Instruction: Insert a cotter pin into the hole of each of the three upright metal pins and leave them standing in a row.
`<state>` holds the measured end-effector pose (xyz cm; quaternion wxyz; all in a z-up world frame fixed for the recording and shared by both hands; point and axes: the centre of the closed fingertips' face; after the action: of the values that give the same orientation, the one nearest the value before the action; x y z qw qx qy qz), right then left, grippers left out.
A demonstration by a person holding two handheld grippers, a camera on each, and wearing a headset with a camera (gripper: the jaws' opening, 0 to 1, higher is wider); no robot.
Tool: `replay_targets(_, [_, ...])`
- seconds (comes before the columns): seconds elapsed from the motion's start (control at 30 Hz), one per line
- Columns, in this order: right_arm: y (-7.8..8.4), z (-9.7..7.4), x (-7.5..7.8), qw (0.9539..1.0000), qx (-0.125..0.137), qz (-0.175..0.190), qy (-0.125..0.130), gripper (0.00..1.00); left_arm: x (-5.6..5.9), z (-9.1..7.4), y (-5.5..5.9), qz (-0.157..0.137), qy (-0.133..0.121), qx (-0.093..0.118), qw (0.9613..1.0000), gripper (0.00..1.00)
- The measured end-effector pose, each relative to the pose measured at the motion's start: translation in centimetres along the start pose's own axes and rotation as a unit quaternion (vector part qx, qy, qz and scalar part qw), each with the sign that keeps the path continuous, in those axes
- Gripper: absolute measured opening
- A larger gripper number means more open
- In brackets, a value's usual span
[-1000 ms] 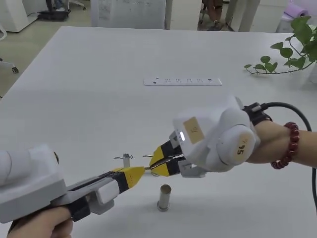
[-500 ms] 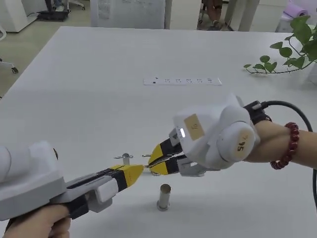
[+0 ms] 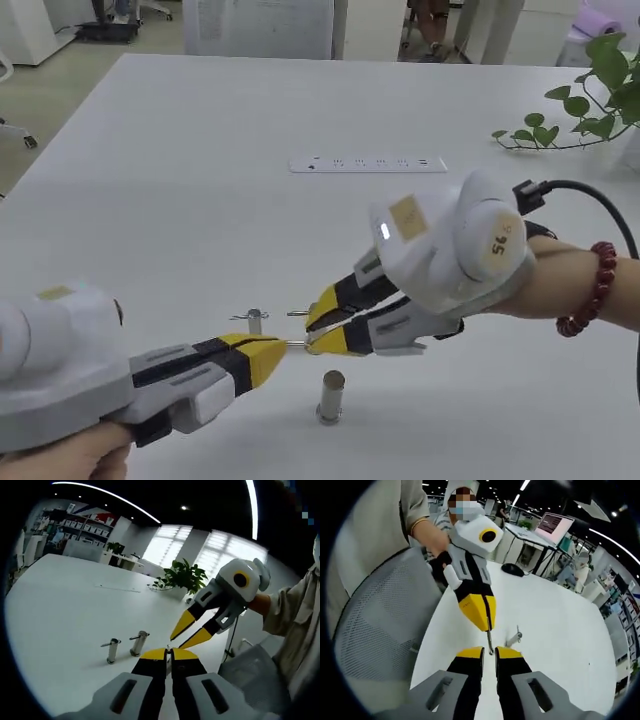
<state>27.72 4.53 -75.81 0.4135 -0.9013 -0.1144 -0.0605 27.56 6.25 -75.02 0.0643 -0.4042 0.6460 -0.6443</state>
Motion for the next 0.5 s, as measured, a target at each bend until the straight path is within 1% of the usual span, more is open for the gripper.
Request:
replay_targets(0.03, [0.1,-0.1,-0.1,1.0,0.001,0.008,-0.003,0.1,0.1,-0.1,0.1,0.014,0.005,-0.005,0.9999,0.0])
replay_targets(0.13, [0.3,-0.2,-0.2,0.9998,0.002,0.017,-0.008,0.1,0.1,-0.2,0.3,0.039,0.012,-0.016,0.999,0.0])
replay_targets(0.3, [0.5,-0.4,-0.9,0.9988,0.011,0.041,-0.023,0.11,0.6,-0.4,0.5,0.063,0.034,-0.025,0.9972,0.0])
replay_targets(0.5, [0.5,-0.7,-1.8,0.9966,0.024,0.065,-0.045,0.11,1.7,-0.6,0.8,0.091,0.072,-0.036,0.9926,0.0])
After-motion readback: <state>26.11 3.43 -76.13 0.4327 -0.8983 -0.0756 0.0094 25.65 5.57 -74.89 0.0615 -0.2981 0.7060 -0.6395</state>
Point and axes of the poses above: the centre of the closed fingertips' face, and the gripper's own axes: z roughly forward along the fingers, x roughly to its right, y roughly out of its underside, and after that the axes turned 6 degrees about x, right-handed
